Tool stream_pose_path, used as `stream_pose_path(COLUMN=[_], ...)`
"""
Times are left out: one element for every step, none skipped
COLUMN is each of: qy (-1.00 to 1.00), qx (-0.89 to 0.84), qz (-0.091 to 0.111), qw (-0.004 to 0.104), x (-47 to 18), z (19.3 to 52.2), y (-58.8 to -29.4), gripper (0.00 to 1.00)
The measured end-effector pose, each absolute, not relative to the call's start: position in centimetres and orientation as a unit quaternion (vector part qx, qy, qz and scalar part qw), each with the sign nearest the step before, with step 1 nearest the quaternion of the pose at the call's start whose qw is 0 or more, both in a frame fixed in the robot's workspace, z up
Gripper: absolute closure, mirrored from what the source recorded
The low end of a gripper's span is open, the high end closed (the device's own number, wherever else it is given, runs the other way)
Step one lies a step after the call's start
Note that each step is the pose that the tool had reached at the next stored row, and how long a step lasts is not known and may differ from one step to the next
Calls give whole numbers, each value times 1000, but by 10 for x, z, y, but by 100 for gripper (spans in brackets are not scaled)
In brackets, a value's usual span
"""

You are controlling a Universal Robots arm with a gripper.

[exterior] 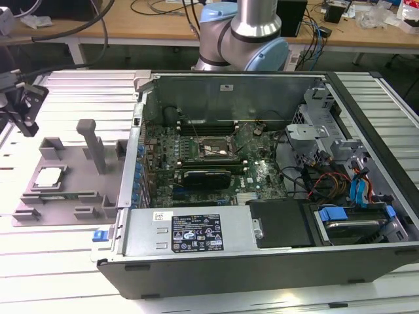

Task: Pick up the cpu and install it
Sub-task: 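Pick up the cpu and move it towards the insertion slot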

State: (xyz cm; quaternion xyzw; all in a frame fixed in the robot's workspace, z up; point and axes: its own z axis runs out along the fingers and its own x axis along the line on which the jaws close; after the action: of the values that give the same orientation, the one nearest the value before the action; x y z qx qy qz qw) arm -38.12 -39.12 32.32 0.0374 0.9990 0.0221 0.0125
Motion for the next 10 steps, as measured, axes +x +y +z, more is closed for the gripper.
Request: stream_pose_path(qy=[999,999,999,999,999,999,999,999,999,999], qx=[37,37,37,37,37,37,37,37,37,37], qz=[22,22,22,22,22,22,22,22,22,22], qw=[13,12,12,12,13,13,12,12,12,12], x=[-382,-383,-383,-384,-385,-386,-387,-388,-388,-388], z=[321,320,318,316,312,310,306,302,297,293], y=[-391,-391,-391,-391,-391,-391,-391,-390,-390,-390], gripper=[89,89,89,89,89,89,89,89,89,89])
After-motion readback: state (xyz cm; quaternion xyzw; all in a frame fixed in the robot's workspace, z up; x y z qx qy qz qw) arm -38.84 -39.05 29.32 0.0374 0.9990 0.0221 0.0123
